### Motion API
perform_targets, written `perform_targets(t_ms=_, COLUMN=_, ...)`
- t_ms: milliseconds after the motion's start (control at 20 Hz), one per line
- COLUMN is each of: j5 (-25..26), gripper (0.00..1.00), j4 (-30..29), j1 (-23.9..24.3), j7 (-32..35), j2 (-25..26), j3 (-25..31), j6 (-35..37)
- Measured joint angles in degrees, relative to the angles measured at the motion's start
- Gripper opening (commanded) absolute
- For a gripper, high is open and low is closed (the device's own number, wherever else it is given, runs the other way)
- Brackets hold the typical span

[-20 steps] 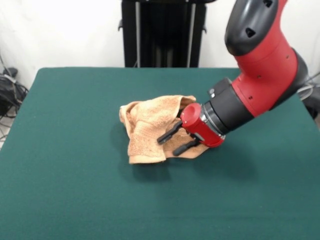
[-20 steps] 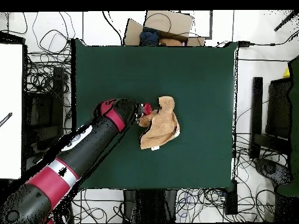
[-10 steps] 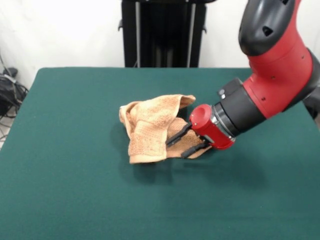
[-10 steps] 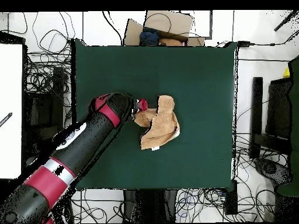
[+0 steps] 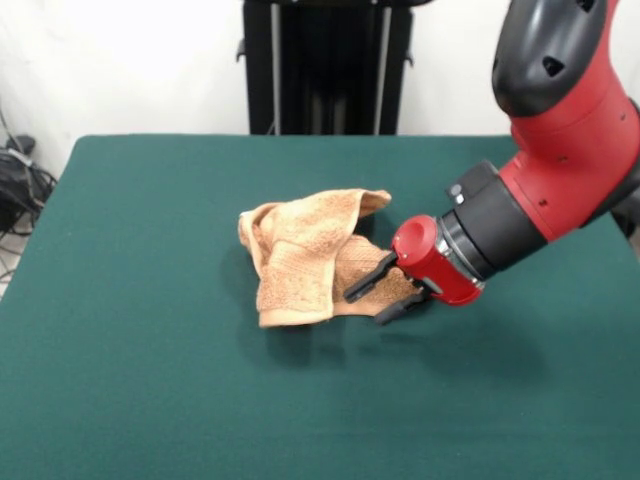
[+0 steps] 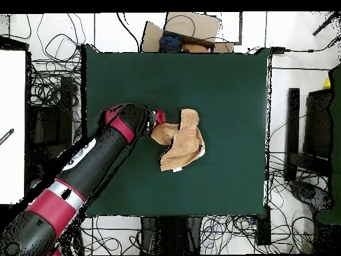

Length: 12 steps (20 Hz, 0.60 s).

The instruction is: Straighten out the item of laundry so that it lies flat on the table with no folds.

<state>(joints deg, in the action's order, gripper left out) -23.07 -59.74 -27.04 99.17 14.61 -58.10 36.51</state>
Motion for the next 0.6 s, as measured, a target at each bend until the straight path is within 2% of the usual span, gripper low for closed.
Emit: perform_targets(t_ms=600, j5=0.00, gripper=1.00, j4=0.00, j1=0.00, j7=0.00, j2=-0.33, j3=0.00, j6=0.93)
